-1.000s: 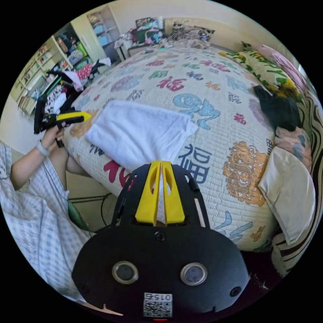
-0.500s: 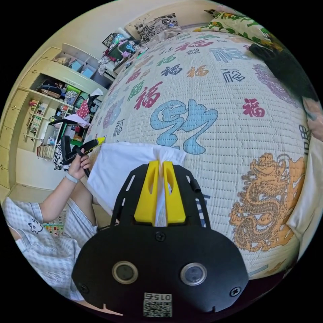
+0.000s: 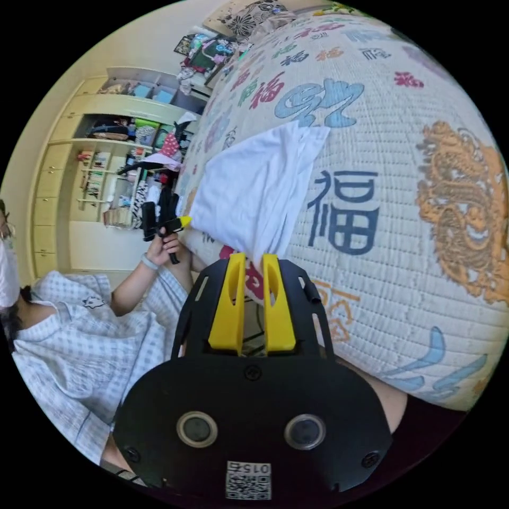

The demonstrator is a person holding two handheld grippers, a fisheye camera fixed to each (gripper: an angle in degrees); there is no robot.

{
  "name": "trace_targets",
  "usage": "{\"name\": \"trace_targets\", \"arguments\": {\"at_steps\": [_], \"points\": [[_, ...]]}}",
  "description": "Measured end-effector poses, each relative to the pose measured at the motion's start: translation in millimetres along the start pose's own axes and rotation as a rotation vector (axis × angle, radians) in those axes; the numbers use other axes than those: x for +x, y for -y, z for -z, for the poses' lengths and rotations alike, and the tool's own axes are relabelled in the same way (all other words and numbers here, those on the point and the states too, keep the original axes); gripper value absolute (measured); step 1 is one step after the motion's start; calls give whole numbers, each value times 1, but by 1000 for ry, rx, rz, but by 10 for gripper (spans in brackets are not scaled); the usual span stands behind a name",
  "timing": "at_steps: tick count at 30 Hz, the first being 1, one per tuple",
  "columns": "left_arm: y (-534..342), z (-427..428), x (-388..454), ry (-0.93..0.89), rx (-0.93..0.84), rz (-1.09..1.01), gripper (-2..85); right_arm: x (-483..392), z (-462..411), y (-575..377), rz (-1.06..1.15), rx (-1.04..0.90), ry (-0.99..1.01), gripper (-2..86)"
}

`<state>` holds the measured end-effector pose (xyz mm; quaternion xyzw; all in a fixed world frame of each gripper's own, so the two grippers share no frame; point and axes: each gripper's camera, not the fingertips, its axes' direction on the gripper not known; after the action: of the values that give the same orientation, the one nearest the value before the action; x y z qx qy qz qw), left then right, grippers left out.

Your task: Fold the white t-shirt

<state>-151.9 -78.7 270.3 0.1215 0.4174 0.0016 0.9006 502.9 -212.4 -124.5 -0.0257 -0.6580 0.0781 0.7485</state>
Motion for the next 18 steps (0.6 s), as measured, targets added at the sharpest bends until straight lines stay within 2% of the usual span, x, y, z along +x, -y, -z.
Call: {"name": "trace_targets", "arguments": {"at_steps": [2, 4, 8, 11, 15, 18], "points": [[5, 2, -7, -58, -22, 25, 30, 11, -3, 0, -39, 4, 51, 19], [10, 6, -5, -27, -47, 19, 21, 19, 4, -2, -70, -14, -13, 2], [11, -11, -17, 12, -121, 54, 19, 34, 14, -7, -101, -31, 30, -8], [-2, -13, -14, 3, -84, 37, 30, 30, -4, -7, -65, -99, -11, -7], [-24, 17, 11, 76, 17, -18, 50, 6, 23, -28, -13, 68, -39, 3], [-30, 33, 57, 193, 80, -160, 55, -39, 43, -45, 117, 239, -166, 2]]}}
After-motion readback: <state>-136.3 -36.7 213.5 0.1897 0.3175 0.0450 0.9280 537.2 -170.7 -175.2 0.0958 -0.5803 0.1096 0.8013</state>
